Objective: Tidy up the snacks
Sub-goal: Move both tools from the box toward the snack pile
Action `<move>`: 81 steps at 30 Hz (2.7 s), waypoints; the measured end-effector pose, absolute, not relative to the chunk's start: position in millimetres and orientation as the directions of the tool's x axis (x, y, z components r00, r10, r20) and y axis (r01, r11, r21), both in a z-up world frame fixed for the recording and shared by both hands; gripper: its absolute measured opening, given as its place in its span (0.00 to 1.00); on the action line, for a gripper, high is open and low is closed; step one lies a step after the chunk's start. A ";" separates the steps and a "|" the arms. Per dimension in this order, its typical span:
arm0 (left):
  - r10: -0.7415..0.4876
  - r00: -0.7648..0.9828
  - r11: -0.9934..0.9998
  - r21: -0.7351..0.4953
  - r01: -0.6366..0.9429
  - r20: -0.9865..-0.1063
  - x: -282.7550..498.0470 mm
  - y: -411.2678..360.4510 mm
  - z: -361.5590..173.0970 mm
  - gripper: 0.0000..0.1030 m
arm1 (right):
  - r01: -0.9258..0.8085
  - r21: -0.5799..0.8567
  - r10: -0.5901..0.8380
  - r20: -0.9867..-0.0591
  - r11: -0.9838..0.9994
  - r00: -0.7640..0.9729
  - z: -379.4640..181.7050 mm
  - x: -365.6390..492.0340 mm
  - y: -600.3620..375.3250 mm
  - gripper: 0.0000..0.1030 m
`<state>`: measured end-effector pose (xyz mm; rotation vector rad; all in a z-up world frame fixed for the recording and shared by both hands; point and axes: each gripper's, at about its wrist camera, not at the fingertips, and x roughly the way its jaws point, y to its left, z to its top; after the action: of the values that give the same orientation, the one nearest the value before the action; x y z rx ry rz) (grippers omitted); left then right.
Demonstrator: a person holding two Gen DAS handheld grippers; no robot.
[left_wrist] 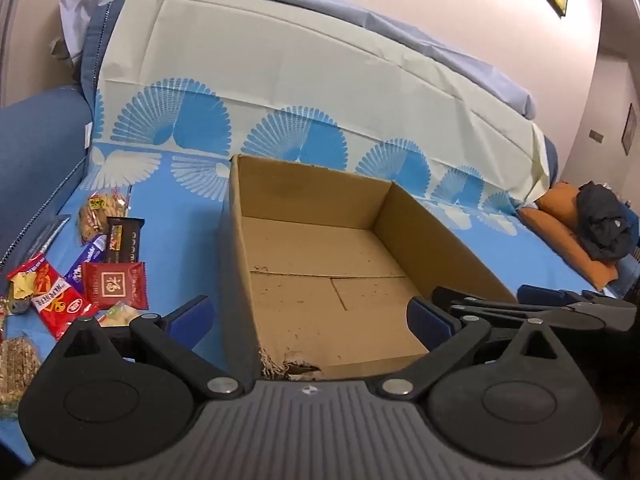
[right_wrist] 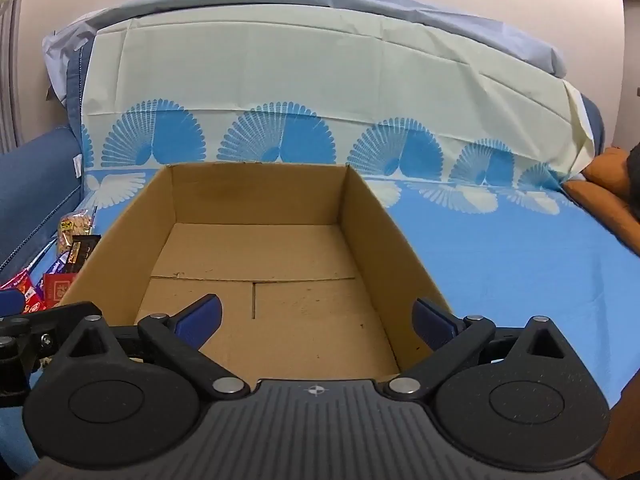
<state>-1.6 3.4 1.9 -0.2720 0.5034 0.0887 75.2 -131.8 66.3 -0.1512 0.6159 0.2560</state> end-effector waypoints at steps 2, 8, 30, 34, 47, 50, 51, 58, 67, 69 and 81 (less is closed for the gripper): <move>0.005 0.883 0.964 -0.233 -0.129 -0.469 -3.8 3.9 1.3 1.00 | -0.288 -0.070 0.194 -0.586 0.955 0.786 67.0 77.4 -129.4 0.98; -0.008 0.894 0.967 -0.231 -0.107 -0.448 -9.0 -2.4 9.7 0.99 | -0.298 -0.064 0.207 -0.582 0.952 0.786 69.1 73.4 -129.7 0.98; -0.044 0.920 0.949 -0.305 -0.084 -0.390 -16.0 7.6 8.7 0.67 | -0.324 -0.015 0.245 -0.622 0.946 0.744 70.2 76.3 -130.9 0.96; -0.061 0.912 0.941 -0.327 -0.083 -0.405 -14.2 11.8 7.2 0.67 | -0.326 -0.029 0.242 -0.610 0.945 0.754 69.4 75.5 -129.9 0.96; -0.076 0.900 0.930 -0.356 -0.091 -0.430 -13.3 18.7 3.5 0.61 | -0.374 -0.036 0.273 -0.619 0.927 0.736 68.5 72.8 -127.5 0.65; -0.075 0.899 0.931 -0.354 -0.092 -0.431 -12.1 20.7 2.4 0.58 | -0.379 -0.031 0.279 -0.623 0.925 0.731 69.0 72.6 -128.3 0.61; -0.077 0.899 0.930 -0.357 -0.092 -0.431 -12.2 21.0 2.4 0.58 | -0.381 -0.034 0.277 -0.625 0.924 0.730 69.4 72.5 -128.6 0.61; -0.093 0.903 0.932 -0.357 -0.069 -0.420 -12.9 19.6 2.3 0.56 | -0.377 -0.039 0.278 -0.607 0.926 0.745 69.6 72.5 -127.3 0.61; -0.103 0.903 0.933 -0.356 -0.058 -0.417 -13.0 20.4 1.3 0.56 | -0.381 -0.047 0.277 -0.606 0.923 0.746 69.5 71.7 -125.0 0.61; -0.098 0.904 0.936 -0.348 -0.058 -0.415 -13.9 20.5 1.0 0.56 | -0.383 -0.046 0.280 -0.604 0.923 0.747 69.2 71.2 -124.2 0.61; 0.019 0.890 0.922 -0.337 -0.192 -0.456 -43.4 73.1 8.0 0.56 | -0.423 -0.020 0.335 -0.579 0.906 0.744 76.2 62.7 -105.2 0.44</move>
<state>-43.4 73.1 8.0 -0.3857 0.4631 0.1122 62.7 -105.2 76.2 -0.1535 0.6033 0.4167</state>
